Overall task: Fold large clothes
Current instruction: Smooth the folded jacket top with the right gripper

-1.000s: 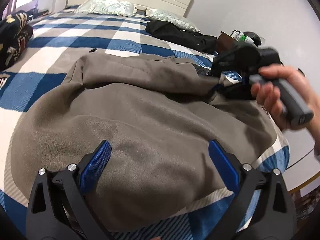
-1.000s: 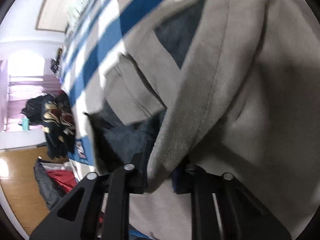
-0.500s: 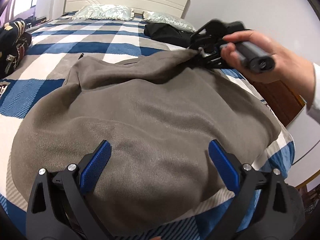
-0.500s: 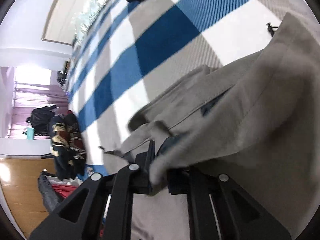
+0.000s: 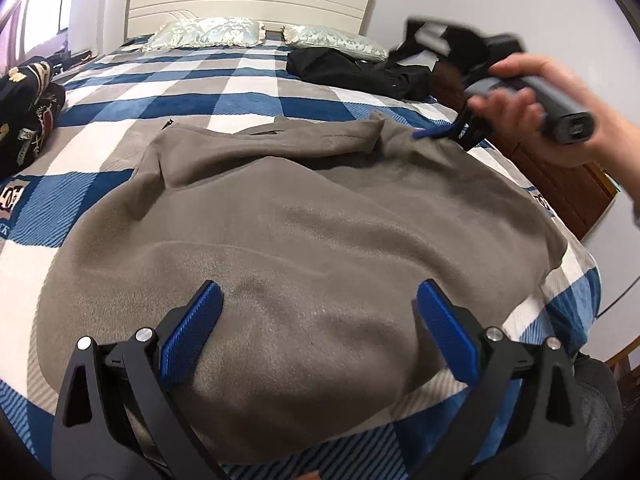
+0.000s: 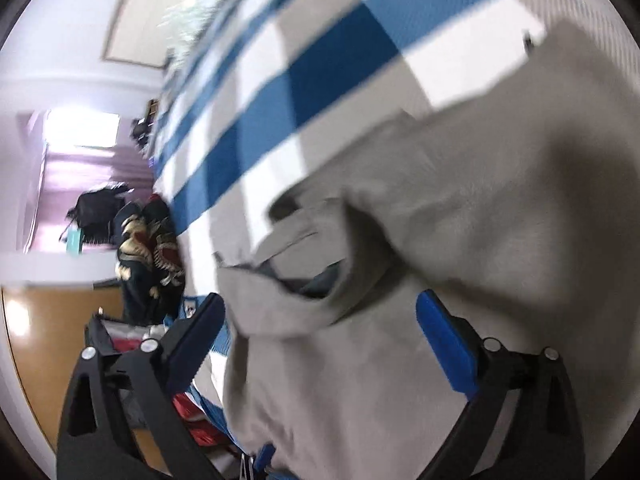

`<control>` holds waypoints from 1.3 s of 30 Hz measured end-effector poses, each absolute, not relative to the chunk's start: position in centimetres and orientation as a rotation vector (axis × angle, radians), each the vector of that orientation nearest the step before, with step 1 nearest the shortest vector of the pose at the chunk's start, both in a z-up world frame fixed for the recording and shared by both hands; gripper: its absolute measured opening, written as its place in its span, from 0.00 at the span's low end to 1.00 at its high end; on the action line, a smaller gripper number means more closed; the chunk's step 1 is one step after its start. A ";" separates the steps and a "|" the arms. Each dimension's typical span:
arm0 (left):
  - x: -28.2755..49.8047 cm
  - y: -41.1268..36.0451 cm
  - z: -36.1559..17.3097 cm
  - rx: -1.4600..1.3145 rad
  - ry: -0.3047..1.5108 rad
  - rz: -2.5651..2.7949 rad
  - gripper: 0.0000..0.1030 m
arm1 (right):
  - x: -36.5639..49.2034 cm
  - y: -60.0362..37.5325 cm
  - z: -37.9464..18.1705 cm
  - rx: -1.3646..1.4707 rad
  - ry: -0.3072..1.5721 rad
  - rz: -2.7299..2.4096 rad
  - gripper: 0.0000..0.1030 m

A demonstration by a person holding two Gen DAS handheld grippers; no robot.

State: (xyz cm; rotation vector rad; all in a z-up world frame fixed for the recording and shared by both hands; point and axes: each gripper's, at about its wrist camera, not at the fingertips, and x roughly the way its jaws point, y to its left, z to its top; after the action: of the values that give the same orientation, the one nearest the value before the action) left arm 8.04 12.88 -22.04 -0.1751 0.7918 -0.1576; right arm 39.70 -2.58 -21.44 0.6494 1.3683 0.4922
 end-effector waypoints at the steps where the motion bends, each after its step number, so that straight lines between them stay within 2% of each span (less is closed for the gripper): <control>1: 8.0 12.8 -22.0 -0.169 0.788 -0.154 0.93 | 39.2 -2.5 -20.5 0.641 1.343 0.522 0.96; 4: 7.6 12.8 -21.7 -0.173 0.768 -0.144 0.93 | 37.8 -0.8 -19.2 0.622 1.314 0.635 0.96; 12: 7.7 14.4 -21.5 -0.144 0.764 -0.042 0.93 | 37.2 7.7 -26.2 0.624 1.486 0.708 0.95; 25: 8.5 17.2 -23.8 -0.232 0.854 0.012 0.93 | 46.2 9.7 -28.7 0.658 1.451 0.590 0.96; 28: 8.6 17.2 -24.3 -0.234 0.873 0.016 0.93 | 47.1 9.8 -29.9 0.654 1.508 0.562 0.96; 31: 8.7 17.3 -24.7 -0.237 0.881 0.014 0.94 | 46.8 9.6 -28.0 0.593 1.492 0.571 0.95; 35: 8.7 16.9 -24.8 -0.203 0.884 0.014 0.94 | 44.4 6.9 -21.9 0.609 1.395 0.659 0.95; 39: 8.4 17.0 -23.1 -0.203 0.865 0.025 0.94 | 37.6 1.1 -15.4 0.536 1.253 0.738 0.95</control>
State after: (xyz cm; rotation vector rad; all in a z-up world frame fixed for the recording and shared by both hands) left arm 8.41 16.99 -23.12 -0.2034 0.8650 0.0254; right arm 37.61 1.11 -15.40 0.5361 1.2531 0.7379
